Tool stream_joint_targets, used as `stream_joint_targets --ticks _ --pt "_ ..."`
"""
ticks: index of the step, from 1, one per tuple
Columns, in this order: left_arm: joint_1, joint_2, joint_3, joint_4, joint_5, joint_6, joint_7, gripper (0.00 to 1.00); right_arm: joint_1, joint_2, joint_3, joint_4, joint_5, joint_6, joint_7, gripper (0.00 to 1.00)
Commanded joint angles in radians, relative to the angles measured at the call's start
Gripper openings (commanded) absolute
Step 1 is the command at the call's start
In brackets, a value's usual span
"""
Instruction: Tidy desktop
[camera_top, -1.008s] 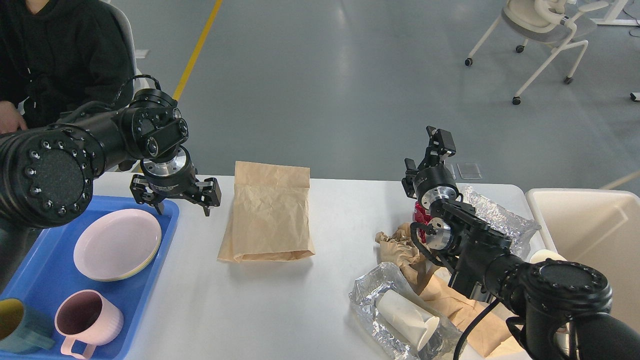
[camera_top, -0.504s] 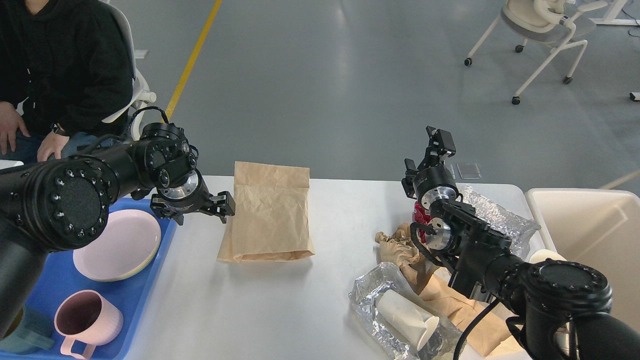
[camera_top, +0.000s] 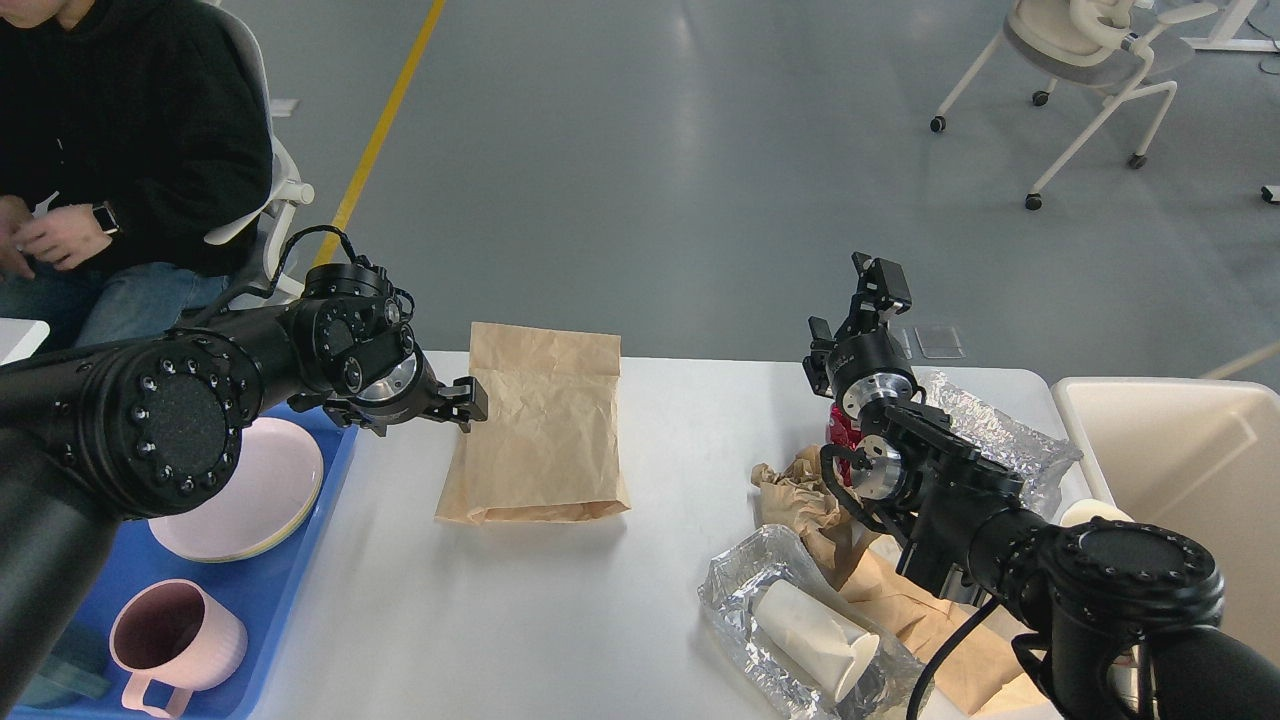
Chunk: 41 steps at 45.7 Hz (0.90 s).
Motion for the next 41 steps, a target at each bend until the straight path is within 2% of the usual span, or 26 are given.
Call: stream_joint_targets --ticks 1,2,4,6,22,24,26,30,31,33,35,41 --pt "-0.018 0.014 0.001 -0.001 -0.001 -0.146 -0.002 0.44 0.0 0.0 0.001 0.0 0.0 0.0 0.0 1.0" --pt "-0.024 0.017 0.001 0.0 -0.003 -0.188 -0.004 0.31 0.0 0.0 0.001 0.0 0.0 0.0 0.0 1.0" --pt "-0.032 0.02 0.0 0.0 -0.003 -0.25 -0.005 0.12 0.0 0.0 -0.001 0.0 0.0 0.0 0.0 1.0" --pt "-0.041 0.022 -0.002 0.0 -0.003 -0.258 -0.005 0.0 0.0 0.0 0.001 0.0 0.0 0.0 0.0 1.0" --pt "-0.076 0.052 -0.026 0.002 -0.003 -0.258 -0.005 0.0 0.0 0.0 -0.001 0.0 0.0 0.0 0.0 1.0" --pt "-0.086 0.061 -0.028 0.002 -0.003 -0.258 -0.007 0.06 0.0 0.0 0.001 0.0 0.0 0.0 0.0 1.0" --pt "-0.099 0.072 -0.028 0.002 -0.003 -0.258 -0.013 0.2 0.0 0.0 0.001 0.0 0.0 0.0 0.0 1.0" --pt "-0.13 0.095 -0.029 0.002 -0.003 -0.258 -0.021 0.7 0.0 0.0 0.001 0.0 0.0 0.0 0.0 1.0" --pt "-0.136 0.098 -0.029 0.002 -0.005 -0.258 -0.021 0.78 0.0 0.0 0.001 0.0 0.0 0.0 0.0 1.0" --pt "-0.147 0.097 -0.028 0.002 -0.003 -0.258 -0.019 0.88 0.0 0.0 0.001 0.0 0.0 0.0 0.0 1.0" --pt "-0.152 0.098 -0.026 0.002 -0.001 -0.258 -0.019 0.93 0.0 0.0 0.001 0.0 0.0 0.0 0.0 1.0" --pt "-0.153 0.101 -0.036 -0.003 -0.005 -0.258 -0.021 0.96 0.0 0.0 0.001 0.0 0.0 0.0 0.0 1.0"
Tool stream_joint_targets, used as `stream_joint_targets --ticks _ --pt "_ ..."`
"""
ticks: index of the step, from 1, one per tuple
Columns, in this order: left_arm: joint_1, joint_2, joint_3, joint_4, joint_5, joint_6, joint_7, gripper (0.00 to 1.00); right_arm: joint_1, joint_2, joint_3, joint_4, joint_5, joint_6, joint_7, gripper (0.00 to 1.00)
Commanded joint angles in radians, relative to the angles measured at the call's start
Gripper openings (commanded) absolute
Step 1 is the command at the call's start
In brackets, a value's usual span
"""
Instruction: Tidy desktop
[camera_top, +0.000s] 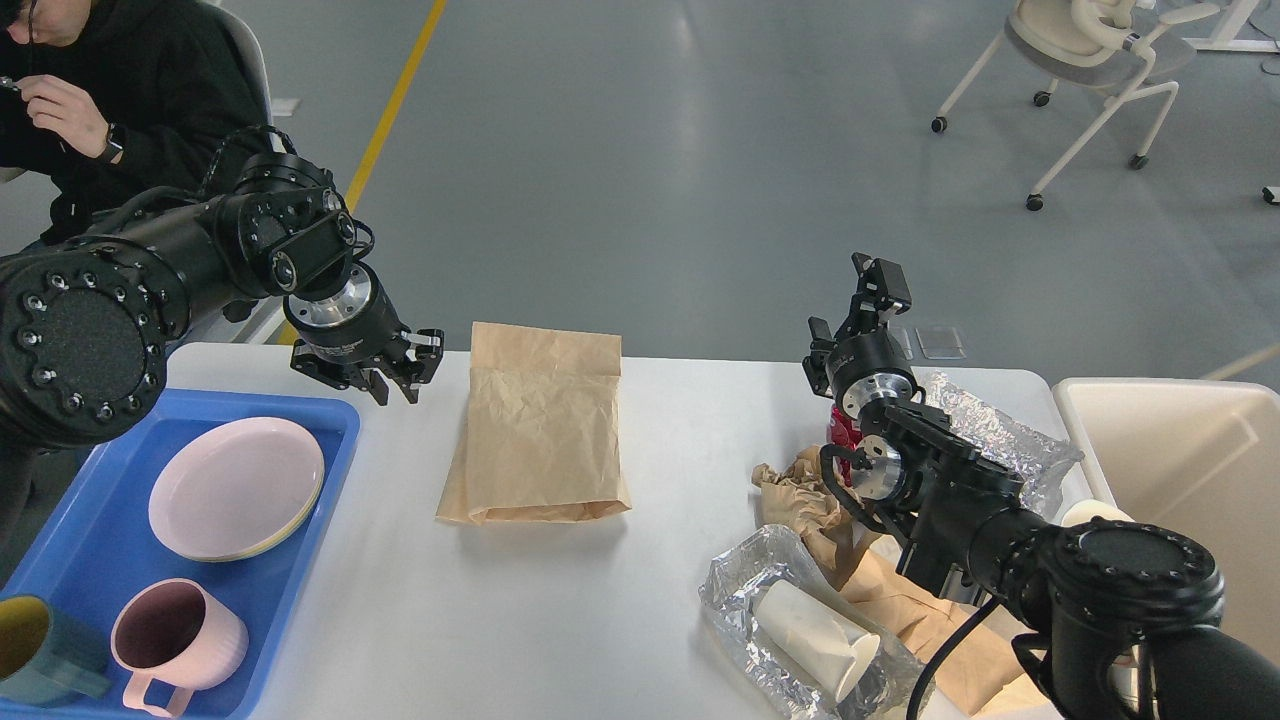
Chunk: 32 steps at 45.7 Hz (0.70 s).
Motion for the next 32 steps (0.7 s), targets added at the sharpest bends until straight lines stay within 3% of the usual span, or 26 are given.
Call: stream_joint_targets --ticks 1,10,15,22,23,32 --pt "-0.003 0.003 -0.011 -0.004 -0.002 0.0 -0.001 0.96 0.0 0.0 0.0 0.0 0.0 0.0 0.0 1.0" --pt "0.0 0.075 -0.091 -0.003 -0.006 0.0 -0.002 0.96 0.0 0.0 0.0 0.0 0.0 0.0 0.0 1.0" --pt "0.014 0.175 -0.235 0.0 -0.017 0.0 -0.002 0.96 0.0 0.0 0.0 0.0 0.0 0.0 0.0 1.0" --pt "0.11 0.334 -0.563 0.0 -0.023 0.0 -0.002 0.96 0.0 0.0 0.0 0.0 0.0 0.0 0.0 1.0" --pt "0.163 0.381 -0.705 0.0 -0.029 0.0 -0.001 0.96 0.0 0.0 0.0 0.0 0.0 0.0 0.0 1.0" --pt "0.408 0.44 -1.243 0.003 -0.022 0.0 0.001 0.96 0.0 0.0 0.0 0.0 0.0 0.0 0.0 1.0"
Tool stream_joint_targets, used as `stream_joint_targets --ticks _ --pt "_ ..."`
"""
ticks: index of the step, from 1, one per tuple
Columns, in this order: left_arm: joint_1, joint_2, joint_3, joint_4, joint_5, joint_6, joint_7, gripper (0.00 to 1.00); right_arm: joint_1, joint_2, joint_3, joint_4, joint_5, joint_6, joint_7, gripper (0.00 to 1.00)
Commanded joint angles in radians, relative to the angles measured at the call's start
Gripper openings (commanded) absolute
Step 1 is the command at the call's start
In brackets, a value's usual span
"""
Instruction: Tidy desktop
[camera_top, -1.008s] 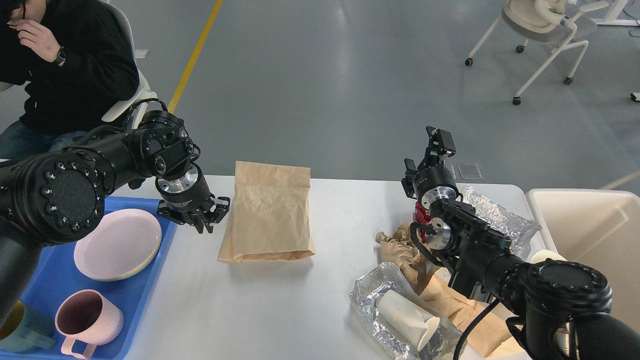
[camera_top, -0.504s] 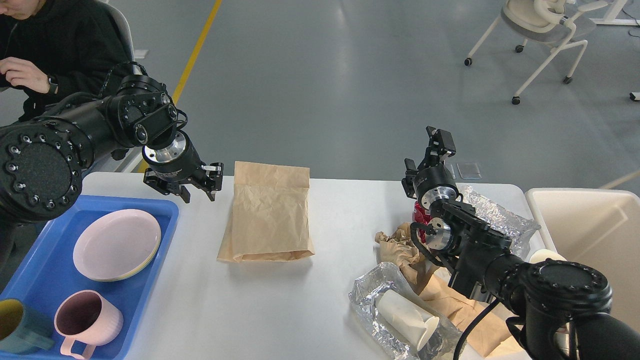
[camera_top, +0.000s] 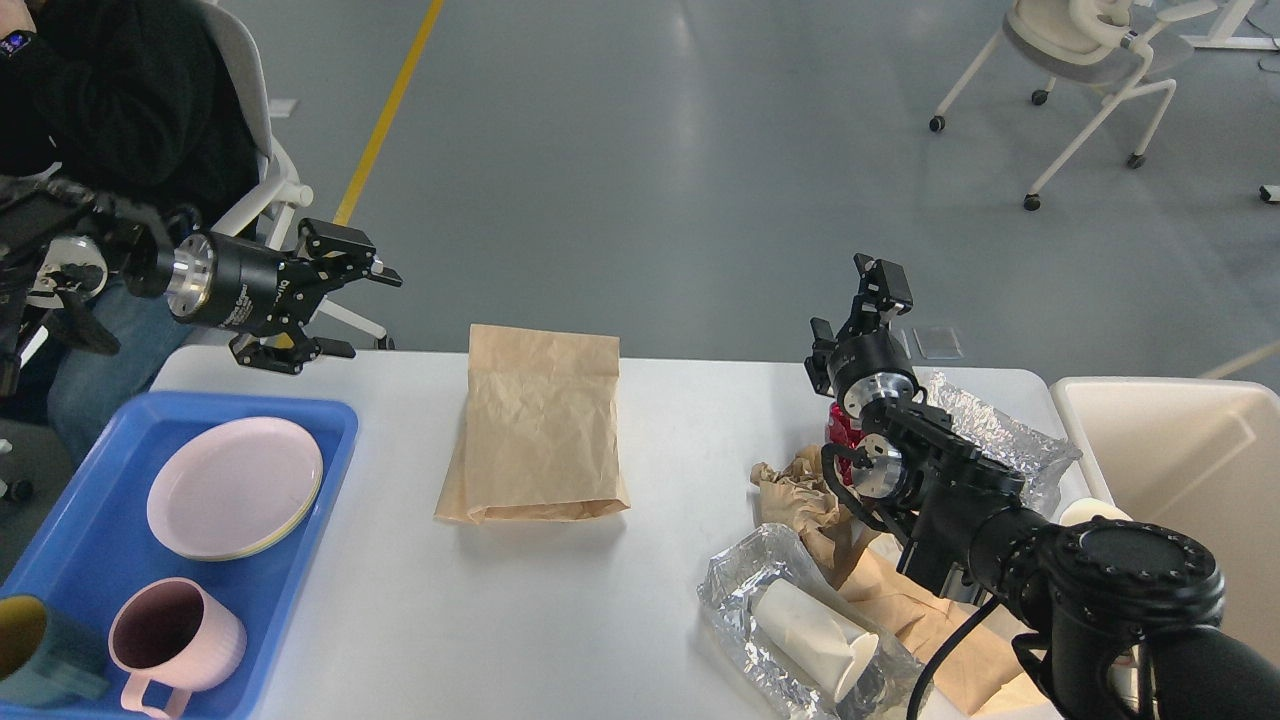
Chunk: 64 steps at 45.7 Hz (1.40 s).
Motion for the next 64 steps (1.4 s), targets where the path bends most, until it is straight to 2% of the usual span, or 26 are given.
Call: stream_joint_targets --ticks 1,5,21,24,31,34,45,55,64 --pt "0.144 0.022 -0.338 0.002 0.01 0.0 0.001 0.96 0.0 0.0 0.0 0.0 0.0 0.0 0.0 1.0" --pt "0.201 0.023 -0.479 0.002 0.009 0.0 0.001 0.96 0.0 0.0 0.0 0.0 0.0 0.0 0.0 1.0" --pt "0.417 -0.001 -0.904 0.003 0.004 0.0 0.0 0.96 0.0 0.0 0.0 0.0 0.0 0.0 0.0 1.0" --pt "0.428 -0.018 -0.971 0.003 -0.001 0.09 0.0 0.96 0.0 0.0 -0.001 0.0 0.0 0.0 0.0 1.0" --pt "0.451 -0.061 -1.088 0.008 -0.002 0.398 -0.002 0.96 0.0 0.0 0.0 0.0 0.0 0.0 0.0 1.0" --pt "0.468 -0.07 -1.128 0.009 -0.002 0.476 -0.005 0.96 0.0 0.0 0.0 0.0 0.0 0.0 0.0 1.0" --pt "0.471 -0.087 -1.166 0.006 -0.004 0.458 -0.046 0.96 0.0 0.0 0.0 0.0 0.0 0.0 0.0 1.0" --pt "0.466 -0.084 -1.185 0.008 -0.004 0.368 -0.072 0.96 0.0 0.0 0.0 0.0 0.0 0.0 0.0 1.0" --pt "0.469 -0.084 -1.183 0.008 -0.004 0.368 -0.074 0.96 0.0 0.0 0.0 0.0 0.0 0.0 0.0 1.0"
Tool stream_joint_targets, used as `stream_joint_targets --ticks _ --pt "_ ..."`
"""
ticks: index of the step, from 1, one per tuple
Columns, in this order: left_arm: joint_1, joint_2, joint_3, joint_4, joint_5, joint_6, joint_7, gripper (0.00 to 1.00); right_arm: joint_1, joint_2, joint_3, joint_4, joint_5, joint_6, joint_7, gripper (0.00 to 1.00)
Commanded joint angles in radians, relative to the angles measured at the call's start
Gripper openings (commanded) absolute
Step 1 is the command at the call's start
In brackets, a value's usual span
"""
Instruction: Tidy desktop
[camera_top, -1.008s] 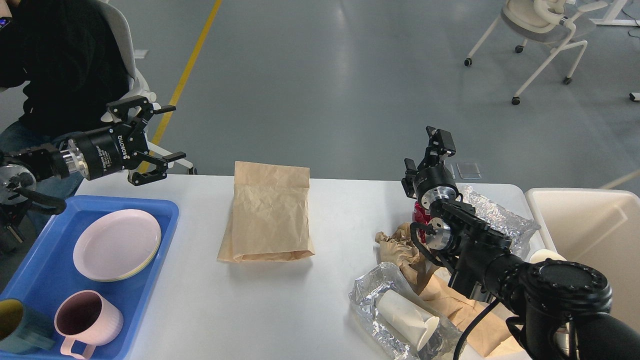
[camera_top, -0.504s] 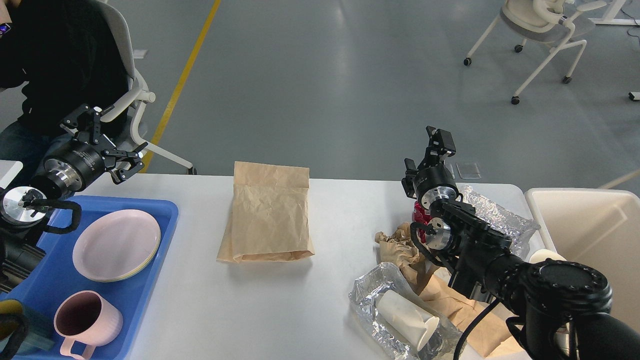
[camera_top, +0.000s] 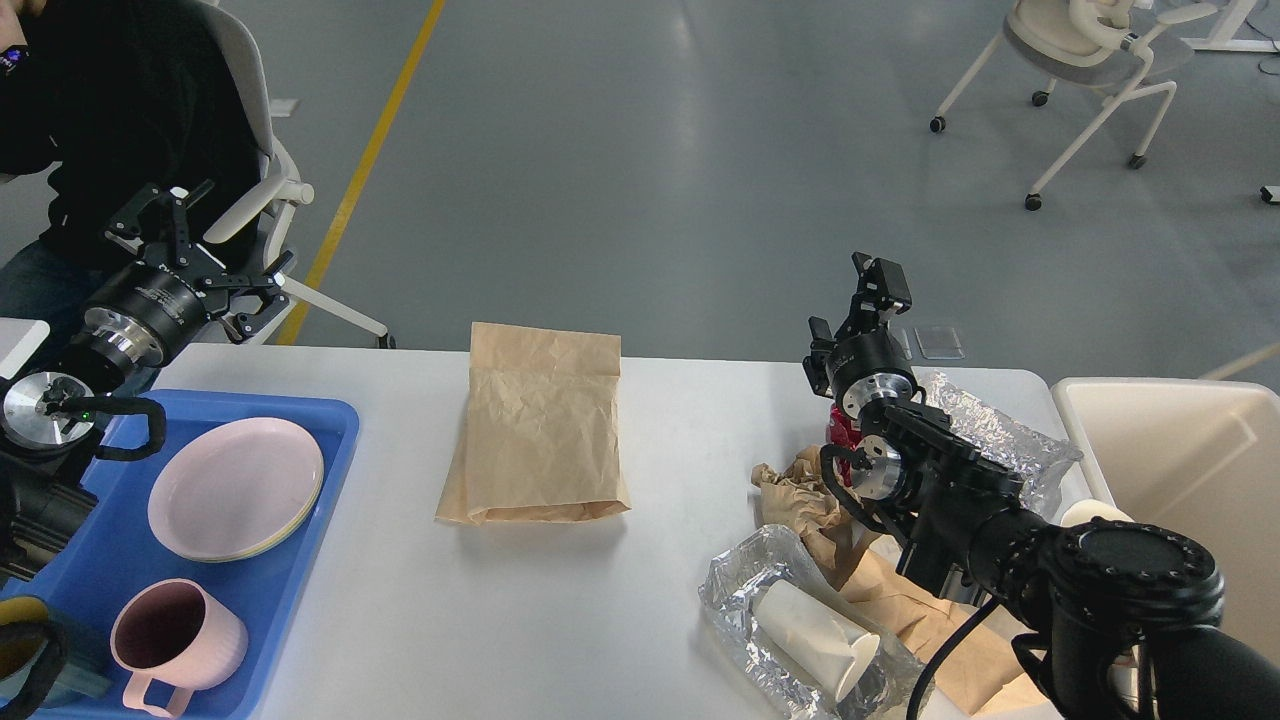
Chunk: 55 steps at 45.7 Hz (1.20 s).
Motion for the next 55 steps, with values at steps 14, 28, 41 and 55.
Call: stream_joint_targets --ticks 14,28,41,55 --pt "0.004 -0.006 0.006 0.0 0.003 -0.002 -0.074 0.96 0.0 0.0 0.0 0.0 0.0 0.0 0.0 1.0" --pt "0.004 -0.005 0.021 0.0 0.005 -0.002 -0.074 0.96 0.0 0.0 -0.002 0.0 0.0 0.0 0.0 1.0" --pt "0.003 -0.005 0.014 0.0 0.006 -0.003 -0.077 0.96 0.0 0.0 0.0 0.0 0.0 0.0 0.0 1.0" --pt "0.004 -0.005 0.009 0.002 0.003 -0.003 -0.077 0.96 0.0 0.0 0.0 0.0 0.0 0.0 0.0 1.0"
